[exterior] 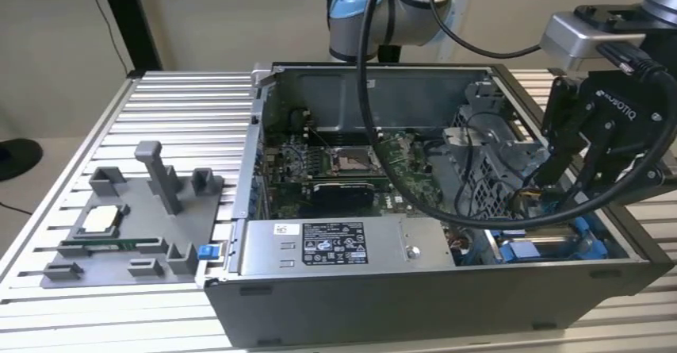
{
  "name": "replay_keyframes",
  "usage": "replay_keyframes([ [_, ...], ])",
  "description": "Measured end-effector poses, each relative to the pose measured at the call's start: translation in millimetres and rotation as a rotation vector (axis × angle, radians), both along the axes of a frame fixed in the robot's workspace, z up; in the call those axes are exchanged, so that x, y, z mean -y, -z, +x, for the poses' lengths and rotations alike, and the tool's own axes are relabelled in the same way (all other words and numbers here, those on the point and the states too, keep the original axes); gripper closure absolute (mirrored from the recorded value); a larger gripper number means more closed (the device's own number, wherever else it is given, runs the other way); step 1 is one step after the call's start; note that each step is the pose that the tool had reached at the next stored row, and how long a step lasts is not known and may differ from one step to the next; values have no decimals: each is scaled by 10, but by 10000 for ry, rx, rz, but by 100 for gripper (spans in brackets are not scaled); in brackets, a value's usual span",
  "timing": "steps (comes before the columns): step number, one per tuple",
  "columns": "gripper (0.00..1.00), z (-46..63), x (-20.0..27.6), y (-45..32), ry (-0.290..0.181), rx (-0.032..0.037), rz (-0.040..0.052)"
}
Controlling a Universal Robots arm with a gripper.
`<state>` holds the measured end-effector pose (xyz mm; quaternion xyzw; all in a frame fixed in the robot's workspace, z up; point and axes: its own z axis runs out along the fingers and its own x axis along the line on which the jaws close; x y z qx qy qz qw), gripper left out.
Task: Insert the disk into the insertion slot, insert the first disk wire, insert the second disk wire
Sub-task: 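Insert the first disk wire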
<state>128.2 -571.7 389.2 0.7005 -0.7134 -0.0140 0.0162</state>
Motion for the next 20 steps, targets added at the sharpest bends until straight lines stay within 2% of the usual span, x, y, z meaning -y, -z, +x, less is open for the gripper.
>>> replay_keyframes([
  [8, 0, 118, -23, 1, -1, -31, 0],
  [16, 0, 171, -43, 28, 0, -36, 30],
  [20, 0, 179, -102, 69, 1, -36, 94],
])
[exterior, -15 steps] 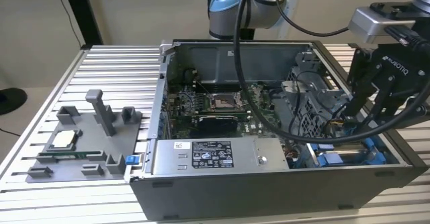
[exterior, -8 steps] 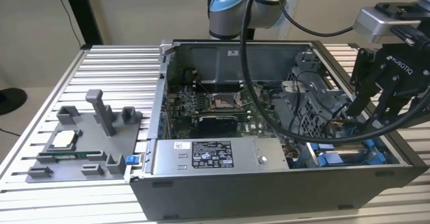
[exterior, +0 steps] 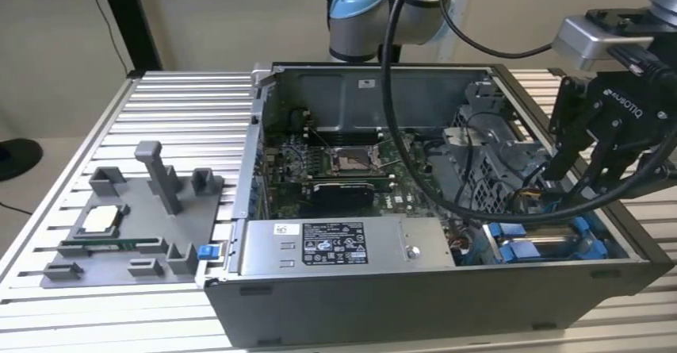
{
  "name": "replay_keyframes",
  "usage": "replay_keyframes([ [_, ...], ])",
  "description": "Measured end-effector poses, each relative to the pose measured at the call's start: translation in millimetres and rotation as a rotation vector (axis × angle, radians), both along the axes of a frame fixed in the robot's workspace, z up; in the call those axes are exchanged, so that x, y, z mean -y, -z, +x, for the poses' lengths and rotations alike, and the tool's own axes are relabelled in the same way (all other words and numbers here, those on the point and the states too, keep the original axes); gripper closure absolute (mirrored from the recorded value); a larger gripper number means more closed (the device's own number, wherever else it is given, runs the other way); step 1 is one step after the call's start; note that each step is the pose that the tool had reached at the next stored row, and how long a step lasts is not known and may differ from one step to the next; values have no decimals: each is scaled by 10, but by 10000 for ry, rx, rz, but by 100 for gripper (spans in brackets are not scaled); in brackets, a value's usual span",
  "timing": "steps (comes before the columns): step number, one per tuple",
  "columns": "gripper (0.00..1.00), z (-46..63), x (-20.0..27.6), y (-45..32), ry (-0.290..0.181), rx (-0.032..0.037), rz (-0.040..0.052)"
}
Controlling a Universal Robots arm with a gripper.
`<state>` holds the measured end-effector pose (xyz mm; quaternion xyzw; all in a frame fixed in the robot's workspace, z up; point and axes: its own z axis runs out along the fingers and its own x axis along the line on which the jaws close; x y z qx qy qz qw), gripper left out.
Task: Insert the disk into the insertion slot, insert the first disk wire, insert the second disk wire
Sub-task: 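Insert the first disk wire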
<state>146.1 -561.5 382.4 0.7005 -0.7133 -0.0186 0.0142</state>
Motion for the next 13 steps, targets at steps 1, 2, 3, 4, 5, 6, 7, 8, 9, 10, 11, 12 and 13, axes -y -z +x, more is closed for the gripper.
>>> replay_keyframes([
  [1, 0, 5, -18, 10, -2, 0, 21],
  [2, 0, 19, -35, 17, -2, 0, 36],
  [3, 0, 35, -50, 24, -1, 0, 50],
  [4, 0, 49, -63, 30, -1, -1, 60],
  [5, 0, 66, -66, 34, -2, 0, 62],
  [6, 0, 78, -66, 40, 2, 0, 63],
  [7, 0, 86, -67, 47, 23, 0, 62],
  [8, 0, 90, -68, 55, 51, 0, 61],
  [9, 0, 92, -68, 64, 79, -1, 62],
  [10, 0, 93, -69, 71, 103, -1, 60],
  [11, 0, 94, -70, 80, 129, -3, 60],
  [12, 0, 94, -72, 88, 170, -9, 60],
  [13, 0, 95, -74, 96, 222, -15, 60],
])
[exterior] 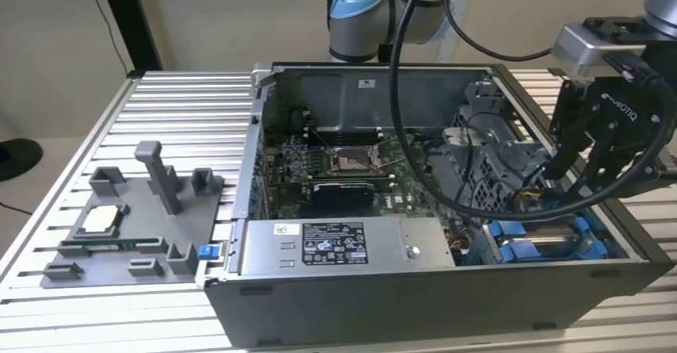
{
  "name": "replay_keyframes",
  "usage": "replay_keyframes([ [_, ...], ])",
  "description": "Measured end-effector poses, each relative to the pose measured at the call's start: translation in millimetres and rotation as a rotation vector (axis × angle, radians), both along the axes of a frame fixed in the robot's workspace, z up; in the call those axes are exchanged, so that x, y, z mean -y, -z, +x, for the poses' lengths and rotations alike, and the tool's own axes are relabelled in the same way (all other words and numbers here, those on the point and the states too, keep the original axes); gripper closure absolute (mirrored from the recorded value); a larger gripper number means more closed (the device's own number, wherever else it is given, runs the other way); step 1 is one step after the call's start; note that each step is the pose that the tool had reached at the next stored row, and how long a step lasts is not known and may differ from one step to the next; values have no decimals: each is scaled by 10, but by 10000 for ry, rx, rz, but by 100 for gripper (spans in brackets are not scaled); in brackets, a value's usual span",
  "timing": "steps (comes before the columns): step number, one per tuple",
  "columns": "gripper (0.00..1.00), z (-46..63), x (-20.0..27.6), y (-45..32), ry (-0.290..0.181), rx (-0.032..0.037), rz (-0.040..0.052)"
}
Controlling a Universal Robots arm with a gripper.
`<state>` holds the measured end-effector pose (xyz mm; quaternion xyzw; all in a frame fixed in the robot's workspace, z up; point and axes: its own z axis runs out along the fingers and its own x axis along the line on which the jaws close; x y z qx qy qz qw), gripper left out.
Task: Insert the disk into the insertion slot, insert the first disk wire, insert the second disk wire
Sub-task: 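Insert the first disk wire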
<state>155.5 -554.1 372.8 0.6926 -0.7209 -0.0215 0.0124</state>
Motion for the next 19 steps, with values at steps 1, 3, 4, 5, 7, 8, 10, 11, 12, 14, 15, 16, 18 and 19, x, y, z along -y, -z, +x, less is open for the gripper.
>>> replay_keyframes([
  [1, 0, 0, -5, 9, 54, -9, 1],
  [3, 0, 3, -13, 28, 102, -25, 3],
  [4, 0, 5, -15, 35, 107, -34, 3],
  [5, 0, 6, -18, 44, 115, -40, 2],
  [7, 0, 6, -20, 58, 135, -48, 1],
  [8, 0, 7, -23, 65, 150, -51, 3],
  [10, 0, 7, -32, 72, 199, -54, 4],
  [11, 0, 7, -36, 74, 213, -54, 4],
  [12, 0, 7, -39, 73, 218, -54, 2],
  [14, 0, 7, -44, 75, 220, -54, 5],
  [15, 0, 7, -47, 75, 219, -54, 3],
  [16, 0, 7, -49, 76, 220, -54, 3],
  [18, 0, 7, -54, 77, 219, -54, 2],
  [19, 0, 7, -56, 78, 220, -54, 3],
])
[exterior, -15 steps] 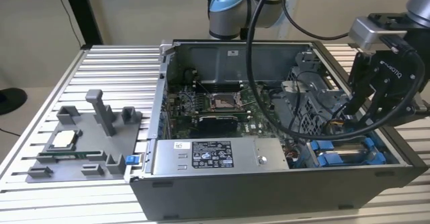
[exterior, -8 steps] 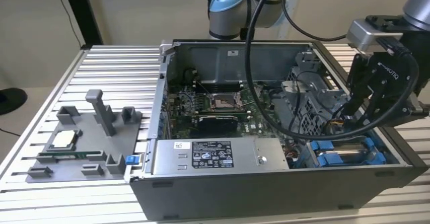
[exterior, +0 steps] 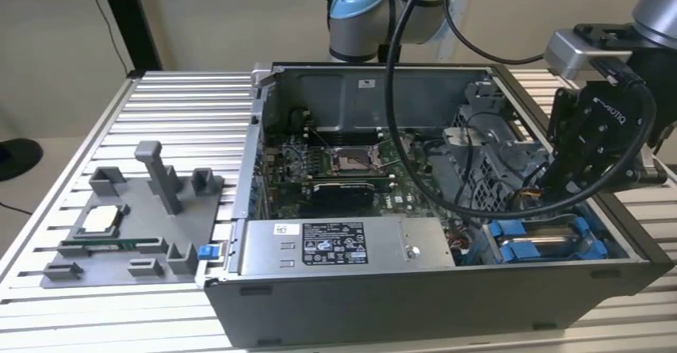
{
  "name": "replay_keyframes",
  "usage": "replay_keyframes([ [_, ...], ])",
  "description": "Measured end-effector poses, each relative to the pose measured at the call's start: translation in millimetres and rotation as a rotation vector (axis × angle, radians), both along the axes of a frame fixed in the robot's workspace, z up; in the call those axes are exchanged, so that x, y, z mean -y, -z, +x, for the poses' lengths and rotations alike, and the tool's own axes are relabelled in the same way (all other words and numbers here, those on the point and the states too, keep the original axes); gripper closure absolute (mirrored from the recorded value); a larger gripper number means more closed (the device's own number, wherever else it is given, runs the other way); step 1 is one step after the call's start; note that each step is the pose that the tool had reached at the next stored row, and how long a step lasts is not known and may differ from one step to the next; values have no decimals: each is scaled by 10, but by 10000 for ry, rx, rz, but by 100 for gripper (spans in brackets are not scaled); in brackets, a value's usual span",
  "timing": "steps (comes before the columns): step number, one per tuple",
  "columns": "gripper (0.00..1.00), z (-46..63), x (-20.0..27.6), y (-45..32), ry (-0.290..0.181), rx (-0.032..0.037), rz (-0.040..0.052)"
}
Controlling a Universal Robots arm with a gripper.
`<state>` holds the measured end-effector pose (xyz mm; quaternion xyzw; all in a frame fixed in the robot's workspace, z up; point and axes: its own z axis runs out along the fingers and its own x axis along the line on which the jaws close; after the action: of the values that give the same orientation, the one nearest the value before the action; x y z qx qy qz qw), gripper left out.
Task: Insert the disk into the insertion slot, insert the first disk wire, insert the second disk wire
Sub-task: 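Insert the first disk wire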
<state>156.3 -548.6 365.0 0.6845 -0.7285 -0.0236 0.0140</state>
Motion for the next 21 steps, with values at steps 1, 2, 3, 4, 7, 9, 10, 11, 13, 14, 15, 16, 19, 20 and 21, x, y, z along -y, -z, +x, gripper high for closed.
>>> replay_keyframes([
  [1, 0, 0, -1, 0, 0, 0, 0],
  [2, 0, 0, -2, 0, 0, 0, -1],
  [3, 0, 0, -2, 0, 0, 0, -1],
  [4, 0, 0, -2, 0, 0, 0, -1],
  [7, 100, 0, -3, 1, 0, 0, 0],
  [9, 100, 0, -3, 1, 0, 0, -1],
  [10, 100, 0, -3, 0, 0, 0, -1],
  [11, 100, 0, -3, 1, 0, 0, 0],
  [13, 100, 0, -3, 0, 0, 0, -1],
  [14, 100, 0, -3, 1, 0, 0, 0],
  [15, 100, 0, -3, 1, 0, 0, -1],
  [16, 100, 0, -3, 1, 0, 0, 0],
  [19, 100, 1, 21, 0, -1, 2, 9],
  [20, 100, 0, 42, 1, -1, 10, 22],
  [21, 100, -1, 71, 2, -1, 21, 34],
])
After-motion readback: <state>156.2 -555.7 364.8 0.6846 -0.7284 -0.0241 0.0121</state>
